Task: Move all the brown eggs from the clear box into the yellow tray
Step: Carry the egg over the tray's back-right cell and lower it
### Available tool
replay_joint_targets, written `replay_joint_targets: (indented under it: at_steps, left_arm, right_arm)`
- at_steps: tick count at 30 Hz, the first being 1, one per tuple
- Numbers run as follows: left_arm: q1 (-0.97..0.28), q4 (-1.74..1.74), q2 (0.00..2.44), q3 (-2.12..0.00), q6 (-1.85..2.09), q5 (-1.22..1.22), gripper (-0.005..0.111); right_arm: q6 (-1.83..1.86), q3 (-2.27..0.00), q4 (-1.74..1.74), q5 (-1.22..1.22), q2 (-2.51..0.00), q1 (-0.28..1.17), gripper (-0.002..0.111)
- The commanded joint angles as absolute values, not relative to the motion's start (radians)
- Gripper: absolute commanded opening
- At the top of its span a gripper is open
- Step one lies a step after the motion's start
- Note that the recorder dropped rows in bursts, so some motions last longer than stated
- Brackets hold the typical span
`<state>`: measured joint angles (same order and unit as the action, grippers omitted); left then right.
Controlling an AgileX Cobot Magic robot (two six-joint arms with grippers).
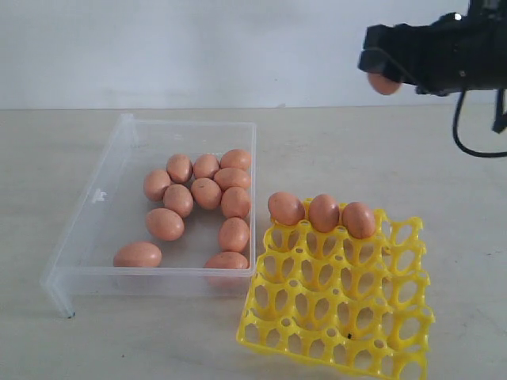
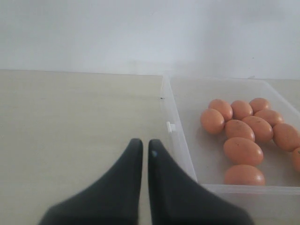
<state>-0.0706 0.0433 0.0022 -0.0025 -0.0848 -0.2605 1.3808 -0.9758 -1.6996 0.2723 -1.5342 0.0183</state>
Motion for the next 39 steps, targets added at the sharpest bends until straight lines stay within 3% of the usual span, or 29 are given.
replay_joint_targets:
  at_steps: [1,10,15,19,30,35,39]
  left_arm:
    - [-0.067,0.041,0.0,0.0,-0.083,-0.255,0.004]
    - [-0.067,0.041,0.0,0.0,-0.083,-0.255,0.004]
    - [-0.067,0.041,0.0,0.0,-0.083,-0.255,0.004]
    - [-0.067,0.041,0.0,0.0,-0.083,-0.255,0.004]
    - [-0.067,0.041,0.0,0.0,-0.083,-0.255,0.004]
    - [-0.067,0.041,0.0,0.0,-0.083,-0.255,0.004]
    - [-0.067,0.041,0.0,0.0,-0.083,-0.255,0.004]
  right_arm:
    - [1.579,-0.933,-1.744,-0.07,-1.45,0.01,0.0]
    - [1.637,-1.044,-1.449,-0.467,-1.426,0.01,0.0]
    - [1.234,-1.16,-1.364,-0.762,-1.426,0.01,0.0]
    - [0.891,-1.208,-1.102,-0.646,-1.419,0.01,0.0]
    - [-0.358,-1.248,0.027,-0.203,-1.417,0.01,0.0]
    - [-0.66,-1.131,0.334,-0.299,-1.417,0.01,0.0]
    - [-0.904,-0.988,0.487,-0.576,-1.417,0.005,0.0]
